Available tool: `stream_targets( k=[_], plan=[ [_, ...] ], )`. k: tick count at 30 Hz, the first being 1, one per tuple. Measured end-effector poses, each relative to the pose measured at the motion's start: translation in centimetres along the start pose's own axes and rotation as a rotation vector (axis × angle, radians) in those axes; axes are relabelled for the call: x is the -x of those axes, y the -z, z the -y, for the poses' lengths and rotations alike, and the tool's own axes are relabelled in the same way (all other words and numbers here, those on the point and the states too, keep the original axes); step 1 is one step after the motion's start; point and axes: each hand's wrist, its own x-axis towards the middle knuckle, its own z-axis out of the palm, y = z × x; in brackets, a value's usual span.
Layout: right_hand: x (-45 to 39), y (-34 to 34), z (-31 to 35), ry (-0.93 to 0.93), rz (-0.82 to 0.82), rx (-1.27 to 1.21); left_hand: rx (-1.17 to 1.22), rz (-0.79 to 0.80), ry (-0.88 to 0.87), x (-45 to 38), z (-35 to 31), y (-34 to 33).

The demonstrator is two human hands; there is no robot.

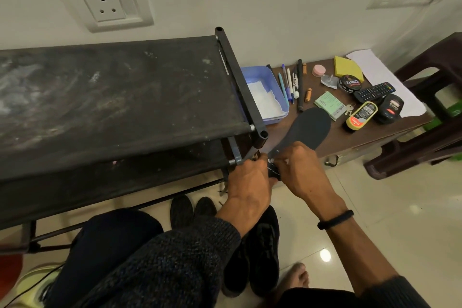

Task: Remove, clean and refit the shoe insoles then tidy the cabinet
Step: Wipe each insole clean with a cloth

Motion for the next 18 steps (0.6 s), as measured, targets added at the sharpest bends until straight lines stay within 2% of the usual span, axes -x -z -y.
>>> stream_targets(
  k=[4, 8, 11, 15, 18],
  plan=[
    [0.8, 0.2, -0.1, 0.024, 0.023, -0.053, -0.067, -0.002, -0.001, -0.2, -0.2, 0.1],
    [0.4, 0.1, 0.0, -0.115, -0.089, -0.092, -0.094, -0.019, 0.002, -0.2, -0.2, -0.1],
    [-0.4, 0.8, -0.3, -0.207, -0.207, -0.215, -0.077, -0.026, 0.001, -0.1, -0.2, -0.1],
    [-1.1, 1.1, -0.2, -0.192, -0.351, -0.287, -0.063, -0.006, 0.000, -0.1, -0.2, -0.1],
    [-1.3, 0.8, 0.5, -0.171, -0.323, -0.273, -0.043, 0.008, 0.007, -0.1, -0.2, -0.1]
  ],
)
